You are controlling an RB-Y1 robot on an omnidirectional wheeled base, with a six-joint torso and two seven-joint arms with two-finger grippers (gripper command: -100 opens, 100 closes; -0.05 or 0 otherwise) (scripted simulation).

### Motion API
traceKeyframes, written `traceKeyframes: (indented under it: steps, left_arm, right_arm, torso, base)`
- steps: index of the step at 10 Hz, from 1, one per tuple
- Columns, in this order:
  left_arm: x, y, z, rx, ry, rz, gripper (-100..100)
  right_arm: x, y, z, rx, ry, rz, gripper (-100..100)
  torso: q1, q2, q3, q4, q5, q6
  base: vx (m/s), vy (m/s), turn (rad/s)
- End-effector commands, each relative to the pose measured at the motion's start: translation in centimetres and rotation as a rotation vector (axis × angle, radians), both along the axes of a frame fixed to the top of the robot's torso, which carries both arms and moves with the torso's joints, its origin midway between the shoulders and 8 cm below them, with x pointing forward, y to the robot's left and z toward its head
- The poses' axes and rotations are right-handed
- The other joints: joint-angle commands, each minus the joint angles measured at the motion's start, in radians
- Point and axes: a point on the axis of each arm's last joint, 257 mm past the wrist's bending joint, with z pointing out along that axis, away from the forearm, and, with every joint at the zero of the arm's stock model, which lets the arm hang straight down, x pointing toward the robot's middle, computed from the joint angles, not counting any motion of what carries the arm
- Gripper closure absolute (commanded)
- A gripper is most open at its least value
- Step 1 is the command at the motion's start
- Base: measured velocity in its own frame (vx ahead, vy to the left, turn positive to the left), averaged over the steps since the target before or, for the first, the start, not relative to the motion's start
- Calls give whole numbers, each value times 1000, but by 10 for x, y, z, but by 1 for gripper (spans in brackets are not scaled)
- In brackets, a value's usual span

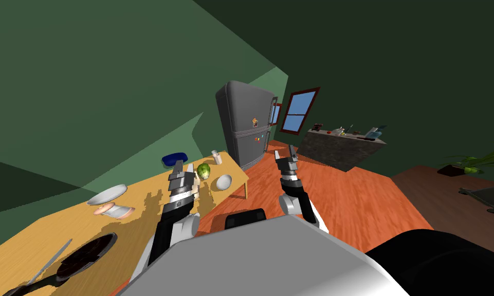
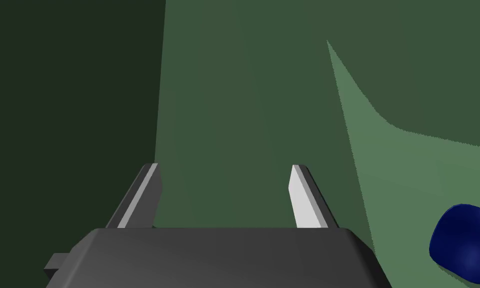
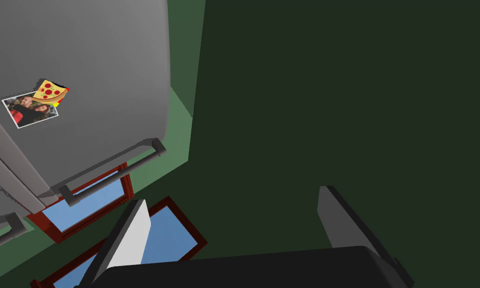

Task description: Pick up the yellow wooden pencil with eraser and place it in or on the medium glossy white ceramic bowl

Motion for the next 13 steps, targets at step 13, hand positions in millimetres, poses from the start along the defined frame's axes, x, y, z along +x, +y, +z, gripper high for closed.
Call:
traceKeyframes:
  steps: [13]
  left_arm:
    - [83, 0, -36, 226, 177, -50, -100]
  right_arm:
    - [0, 0, 0, 0, 0, 0, 0]
  torso:
    - [8, 7, 4, 2, 2, 0]
  base:
    - [-80, 80, -69]
